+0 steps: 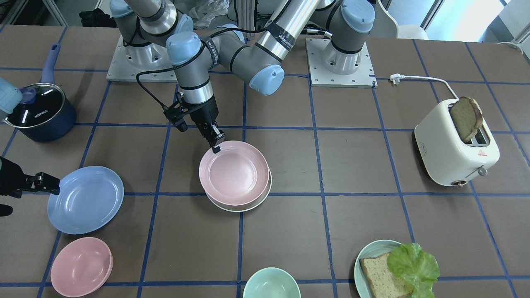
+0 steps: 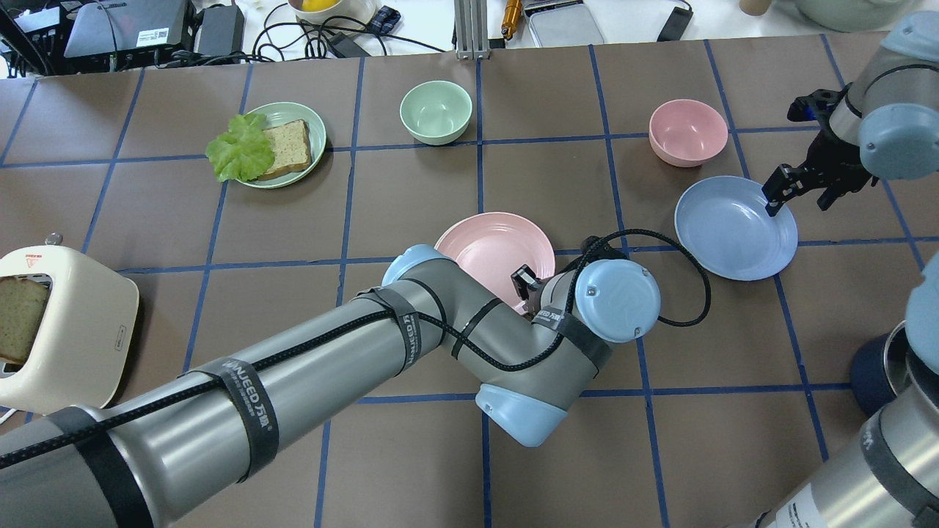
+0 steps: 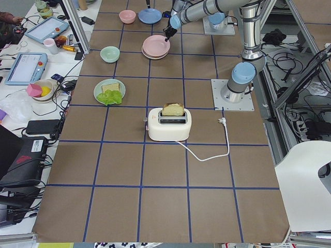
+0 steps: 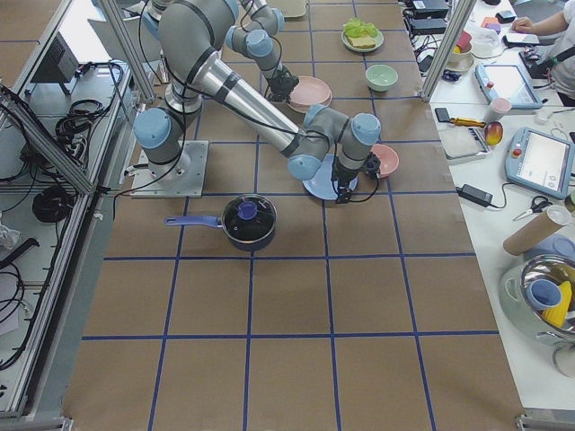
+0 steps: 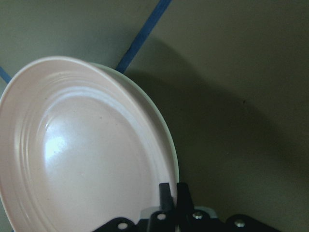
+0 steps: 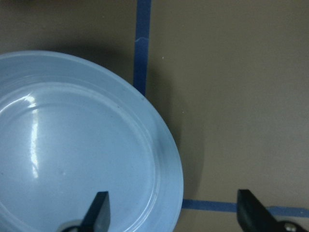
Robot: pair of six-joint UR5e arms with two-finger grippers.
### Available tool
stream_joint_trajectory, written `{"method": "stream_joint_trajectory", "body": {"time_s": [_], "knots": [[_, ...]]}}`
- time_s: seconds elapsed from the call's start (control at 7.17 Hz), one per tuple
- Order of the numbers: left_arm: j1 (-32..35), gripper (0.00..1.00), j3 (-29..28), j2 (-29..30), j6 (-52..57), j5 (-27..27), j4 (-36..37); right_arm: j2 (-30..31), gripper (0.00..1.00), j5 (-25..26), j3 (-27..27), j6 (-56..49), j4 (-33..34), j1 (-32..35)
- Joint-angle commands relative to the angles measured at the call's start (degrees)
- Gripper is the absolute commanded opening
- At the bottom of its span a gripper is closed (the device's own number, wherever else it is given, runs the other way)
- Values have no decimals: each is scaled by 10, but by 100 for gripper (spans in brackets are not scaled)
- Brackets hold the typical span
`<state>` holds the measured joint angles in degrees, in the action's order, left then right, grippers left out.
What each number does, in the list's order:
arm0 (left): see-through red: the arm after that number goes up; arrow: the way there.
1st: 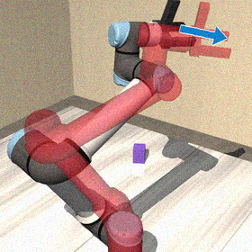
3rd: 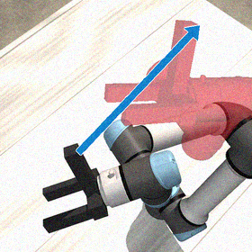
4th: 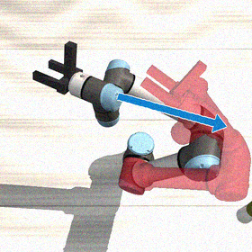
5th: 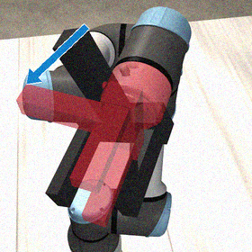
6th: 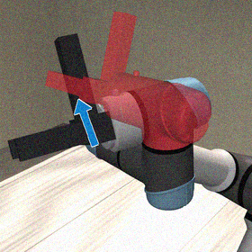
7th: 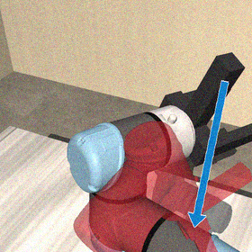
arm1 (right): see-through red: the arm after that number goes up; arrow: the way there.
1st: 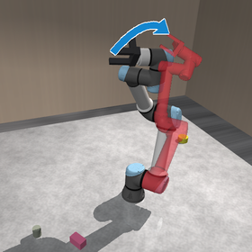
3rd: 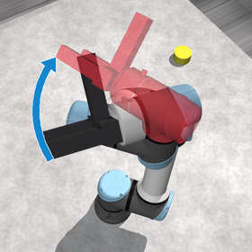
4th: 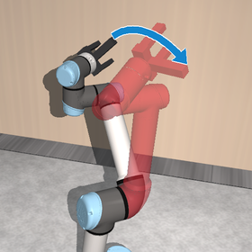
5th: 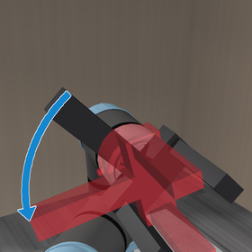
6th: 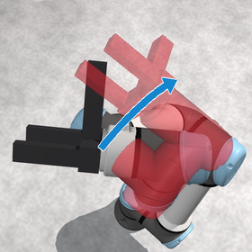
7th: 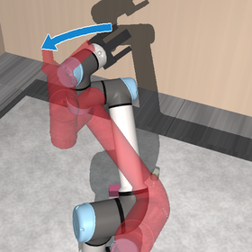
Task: Stack three plates with pink and blue
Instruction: 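Lower the pink plate onto the white plate while the right gripper grasps the blue plate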
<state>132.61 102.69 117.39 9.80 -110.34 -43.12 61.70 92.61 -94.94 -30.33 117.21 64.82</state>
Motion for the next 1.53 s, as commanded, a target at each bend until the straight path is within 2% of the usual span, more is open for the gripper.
{"method": "stream_joint_trajectory", "body": {"time_s": [0.0,0.14,0.42,0.56,0.7,1.12,1.26,1.4], "knots": [[-2,0,-5,9,0,0,2,-10,19,3,-1,-2,11,0],[-4,0,-6,15,0,0,7,-10,0,1,-2,-3,10,0],[-9,0,-7,15,0,0,8,-11,0,-1,-2,-8,10,0],[-10,82,-3,14,1,1,10,-14,0,-2,-2,-10,10,-1],[-10,100,1,10,1,0,12,-16,0,-4,-1,-14,10,-1],[-22,100,-6,-28,2,0,8,-13,0,-5,12,-11,5,-1],[-36,100,-6,-51,3,8,2,-13,0,-8,26,-10,-20,-1],[-54,100,-8,-78,3,20,-19,-11,0,-42,52,-5,-72,0]]}}
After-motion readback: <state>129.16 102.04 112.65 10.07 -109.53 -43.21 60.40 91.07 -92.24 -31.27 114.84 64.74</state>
